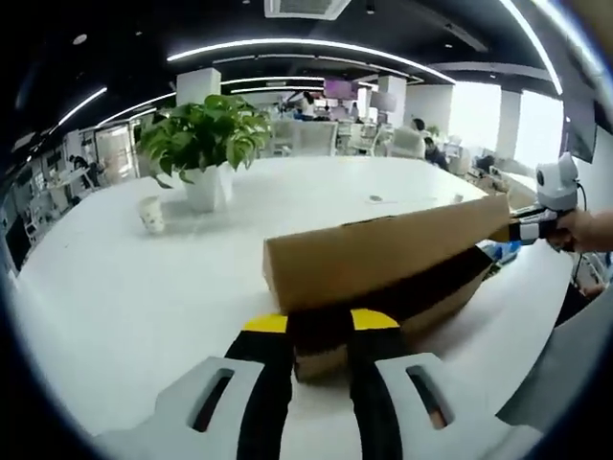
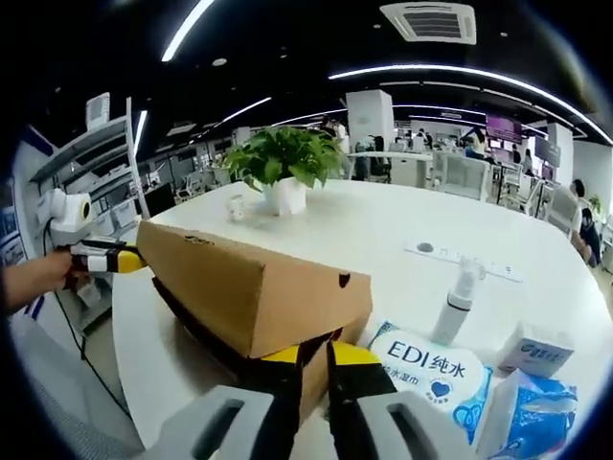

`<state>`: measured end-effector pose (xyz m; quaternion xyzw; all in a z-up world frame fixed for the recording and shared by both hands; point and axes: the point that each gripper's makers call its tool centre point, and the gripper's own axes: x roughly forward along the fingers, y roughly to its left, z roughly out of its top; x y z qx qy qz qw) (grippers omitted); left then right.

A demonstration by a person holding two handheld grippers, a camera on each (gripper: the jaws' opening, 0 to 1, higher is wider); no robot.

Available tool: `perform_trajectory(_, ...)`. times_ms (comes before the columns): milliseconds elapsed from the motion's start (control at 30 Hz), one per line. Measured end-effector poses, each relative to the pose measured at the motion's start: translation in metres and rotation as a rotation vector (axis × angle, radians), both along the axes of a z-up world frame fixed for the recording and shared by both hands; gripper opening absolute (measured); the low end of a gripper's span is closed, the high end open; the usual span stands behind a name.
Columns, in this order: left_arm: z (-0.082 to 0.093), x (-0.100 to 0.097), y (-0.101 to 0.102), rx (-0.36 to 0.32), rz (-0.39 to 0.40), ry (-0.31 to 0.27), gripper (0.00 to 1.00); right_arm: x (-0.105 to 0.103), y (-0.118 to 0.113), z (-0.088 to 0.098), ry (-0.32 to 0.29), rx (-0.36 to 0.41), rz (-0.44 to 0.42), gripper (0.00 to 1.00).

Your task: Operate the shoe box by opening the lid, removing the specified soft item, and placing it in the target area until the item is outside and the box remains undamaged.

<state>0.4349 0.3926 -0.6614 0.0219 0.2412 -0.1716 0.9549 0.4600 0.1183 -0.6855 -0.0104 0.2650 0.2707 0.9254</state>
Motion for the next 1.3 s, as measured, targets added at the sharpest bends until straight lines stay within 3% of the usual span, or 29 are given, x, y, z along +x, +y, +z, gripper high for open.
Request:
perform_trajectory(200,-0.005,-0.007,0.0,0.014,-0.019,0.003,0.28,-0.009,0.003,-0.004,0.0,0.01,0.029,0.17)
perform_trajectory(300,-0.008,-0.009,-0.001,0.005,-0.032,0.01,0.34,-0.014,0.003,-0.007,-0.022,-0.031,0.052,0.21)
perform_trajectory(500,-0.009,-0.009,-0.001,0.027,-0.036,0.014,0.33,-0.023,0.013,-0.006,-0.047,-0.023,0.102,0.26)
perform_trajectory(600,-0.009,-0.009,-0.001,0.029,-0.034,0.012,0.33,-0.025,0.016,-0.006,-0.07,-0.053,0.126,0.26)
perform_trajectory(1300,-0.025,-0.011,0.002,0.042,-0.039,0.044,0.33,-0.031,0.021,-0.013,-0.087,-0.071,0.161,0.3)
